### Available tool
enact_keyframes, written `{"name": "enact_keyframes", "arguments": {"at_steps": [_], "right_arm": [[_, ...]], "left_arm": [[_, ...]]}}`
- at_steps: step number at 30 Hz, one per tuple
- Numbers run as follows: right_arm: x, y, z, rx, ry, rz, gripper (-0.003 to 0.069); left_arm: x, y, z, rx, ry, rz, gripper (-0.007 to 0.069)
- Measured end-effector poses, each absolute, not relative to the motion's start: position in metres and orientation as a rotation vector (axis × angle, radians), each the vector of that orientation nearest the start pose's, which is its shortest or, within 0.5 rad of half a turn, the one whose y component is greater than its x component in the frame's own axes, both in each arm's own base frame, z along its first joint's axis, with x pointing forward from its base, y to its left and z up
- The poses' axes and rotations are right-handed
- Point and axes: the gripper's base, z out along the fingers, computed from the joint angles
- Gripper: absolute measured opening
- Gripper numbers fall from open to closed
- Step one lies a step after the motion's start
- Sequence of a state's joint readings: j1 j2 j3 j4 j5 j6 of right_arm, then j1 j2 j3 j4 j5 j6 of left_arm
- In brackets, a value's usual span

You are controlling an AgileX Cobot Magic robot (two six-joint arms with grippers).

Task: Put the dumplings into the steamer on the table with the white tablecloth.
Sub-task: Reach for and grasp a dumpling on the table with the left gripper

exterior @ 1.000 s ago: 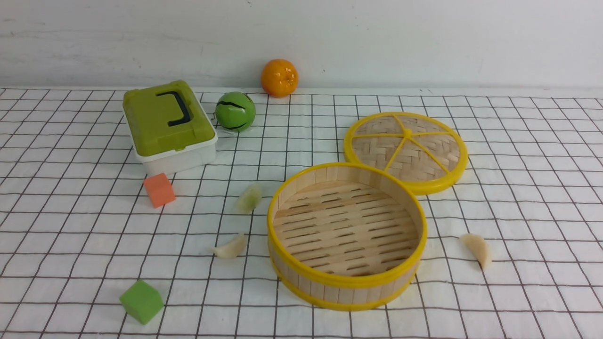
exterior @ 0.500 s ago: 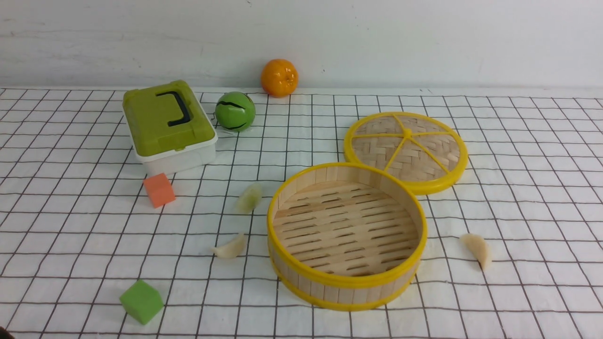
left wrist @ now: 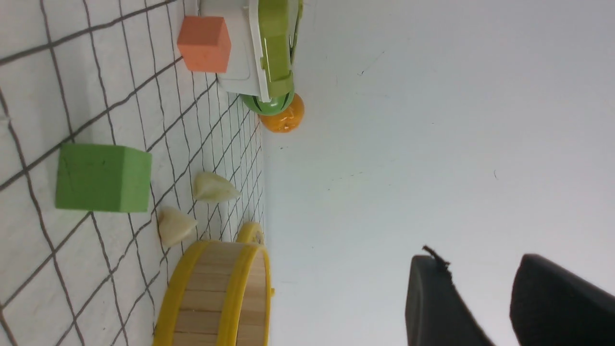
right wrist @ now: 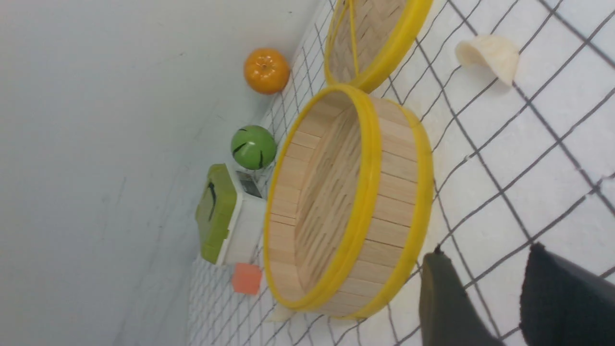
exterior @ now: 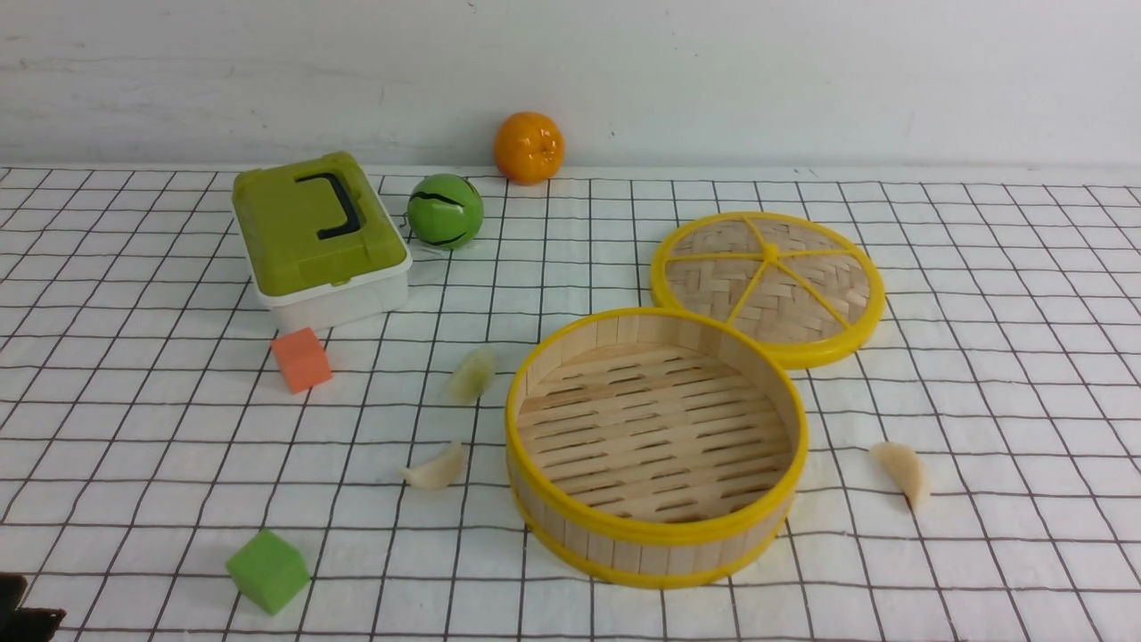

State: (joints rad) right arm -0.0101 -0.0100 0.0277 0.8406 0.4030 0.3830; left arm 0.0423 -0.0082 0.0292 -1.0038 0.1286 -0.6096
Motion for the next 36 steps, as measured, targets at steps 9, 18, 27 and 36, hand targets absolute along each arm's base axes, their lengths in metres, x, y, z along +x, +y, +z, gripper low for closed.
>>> {"name": "enact_keyframes", "arguments": {"at_steps": [9,18,27,36], "right_arm": [[0.052,0.027,0.184,0.908,1.641,1.157,0.0240],[0.045,0.029,0.267,0.333,1.601,0.810,0.0066],[0.111,0.036,0.353,-0.211,2.010,0.443,-0.0021],[0.151,0.056,0.350,-0.439,2.274,0.539,-0.0016]], "left_arm": [[0.051,-0.019,0.221,-1.080,1.349,-1.342,0.0238],[0.035,-0.036,0.319,-0.332,1.692,-0.864,0.0083],[0.086,-0.026,0.360,-0.089,2.346,-0.426,-0.0013],[0.155,-0.039,0.337,0.083,2.748,-0.232,-0.0007]]}}
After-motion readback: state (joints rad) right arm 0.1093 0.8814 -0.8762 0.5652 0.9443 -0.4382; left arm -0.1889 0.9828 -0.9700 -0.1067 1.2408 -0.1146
